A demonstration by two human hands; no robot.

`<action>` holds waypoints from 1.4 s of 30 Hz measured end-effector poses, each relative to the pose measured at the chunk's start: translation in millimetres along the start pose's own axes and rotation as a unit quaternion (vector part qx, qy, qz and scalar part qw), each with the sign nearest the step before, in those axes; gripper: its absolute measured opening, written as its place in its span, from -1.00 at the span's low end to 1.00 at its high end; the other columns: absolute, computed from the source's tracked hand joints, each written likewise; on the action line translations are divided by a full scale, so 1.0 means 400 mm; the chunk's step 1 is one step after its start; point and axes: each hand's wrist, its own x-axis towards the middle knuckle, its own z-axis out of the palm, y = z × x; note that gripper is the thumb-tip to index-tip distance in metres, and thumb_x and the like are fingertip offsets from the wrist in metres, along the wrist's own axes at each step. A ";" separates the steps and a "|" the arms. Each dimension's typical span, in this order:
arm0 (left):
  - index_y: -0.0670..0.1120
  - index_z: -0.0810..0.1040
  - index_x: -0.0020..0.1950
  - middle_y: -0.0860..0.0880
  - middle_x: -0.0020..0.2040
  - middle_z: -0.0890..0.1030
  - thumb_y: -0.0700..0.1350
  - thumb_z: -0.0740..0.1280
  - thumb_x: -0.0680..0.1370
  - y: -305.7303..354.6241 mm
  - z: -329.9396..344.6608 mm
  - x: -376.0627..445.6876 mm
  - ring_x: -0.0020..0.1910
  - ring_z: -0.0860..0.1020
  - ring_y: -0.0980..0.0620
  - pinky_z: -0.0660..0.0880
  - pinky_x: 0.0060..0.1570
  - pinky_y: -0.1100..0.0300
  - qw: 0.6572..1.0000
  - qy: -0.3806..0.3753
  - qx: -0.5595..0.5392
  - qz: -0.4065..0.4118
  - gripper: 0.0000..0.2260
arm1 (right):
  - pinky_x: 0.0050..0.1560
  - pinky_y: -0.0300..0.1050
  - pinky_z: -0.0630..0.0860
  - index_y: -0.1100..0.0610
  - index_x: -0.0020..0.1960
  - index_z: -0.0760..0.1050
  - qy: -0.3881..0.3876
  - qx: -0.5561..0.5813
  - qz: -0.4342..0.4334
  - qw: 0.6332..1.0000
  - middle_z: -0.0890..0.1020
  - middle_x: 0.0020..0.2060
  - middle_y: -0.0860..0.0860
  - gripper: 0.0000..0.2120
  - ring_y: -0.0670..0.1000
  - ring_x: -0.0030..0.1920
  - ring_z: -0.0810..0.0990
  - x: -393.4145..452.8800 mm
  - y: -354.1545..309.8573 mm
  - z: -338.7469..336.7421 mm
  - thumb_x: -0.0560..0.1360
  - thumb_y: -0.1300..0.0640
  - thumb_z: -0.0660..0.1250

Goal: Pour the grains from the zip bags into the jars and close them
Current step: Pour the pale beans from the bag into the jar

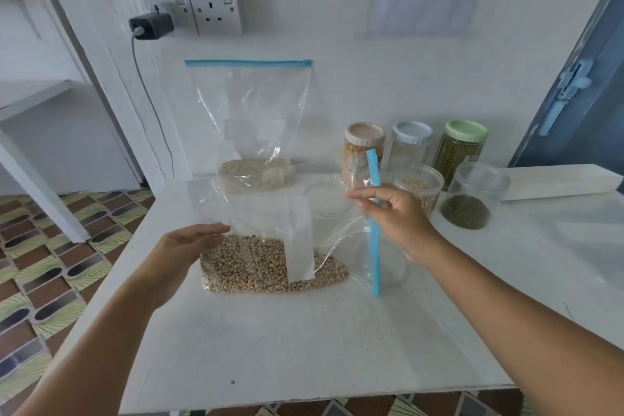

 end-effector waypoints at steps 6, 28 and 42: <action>-0.01 0.78 0.09 -0.23 0.07 0.72 -0.22 0.52 0.40 -0.002 0.026 -0.002 0.11 0.63 -0.08 0.47 0.21 0.15 1.000 0.010 0.004 0.022 -0.71 | 0.32 -0.37 0.45 -0.16 0.23 0.69 -0.117 -0.057 0.015 0.991 0.59 0.19 -0.38 -0.68 -0.44 0.26 0.49 -0.012 -0.014 -0.010 0.55 0.17 0.50; 0.03 0.75 0.13 -0.12 0.05 0.69 -0.25 0.49 0.54 0.027 0.005 0.012 -0.08 0.63 0.03 0.58 0.00 0.22 0.987 0.136 -0.028 0.084 -0.76 | 0.06 -0.29 0.58 -0.06 0.07 0.72 -0.068 -0.036 -0.050 0.996 0.76 -0.03 -0.20 -0.76 -0.13 -0.16 0.67 0.028 -0.133 0.081 0.59 0.26 0.44; 0.07 0.77 0.09 0.09 -0.21 0.71 -0.14 0.51 0.56 0.225 -0.108 0.080 -0.25 0.58 0.08 0.60 0.02 0.04 0.969 0.190 -0.019 0.156 -0.85 | -0.02 -0.27 0.58 0.01 0.10 0.73 -0.025 0.023 -0.080 0.996 0.77 0.00 -0.07 -0.80 -0.07 -0.14 0.68 0.156 -0.293 0.201 0.60 0.26 0.42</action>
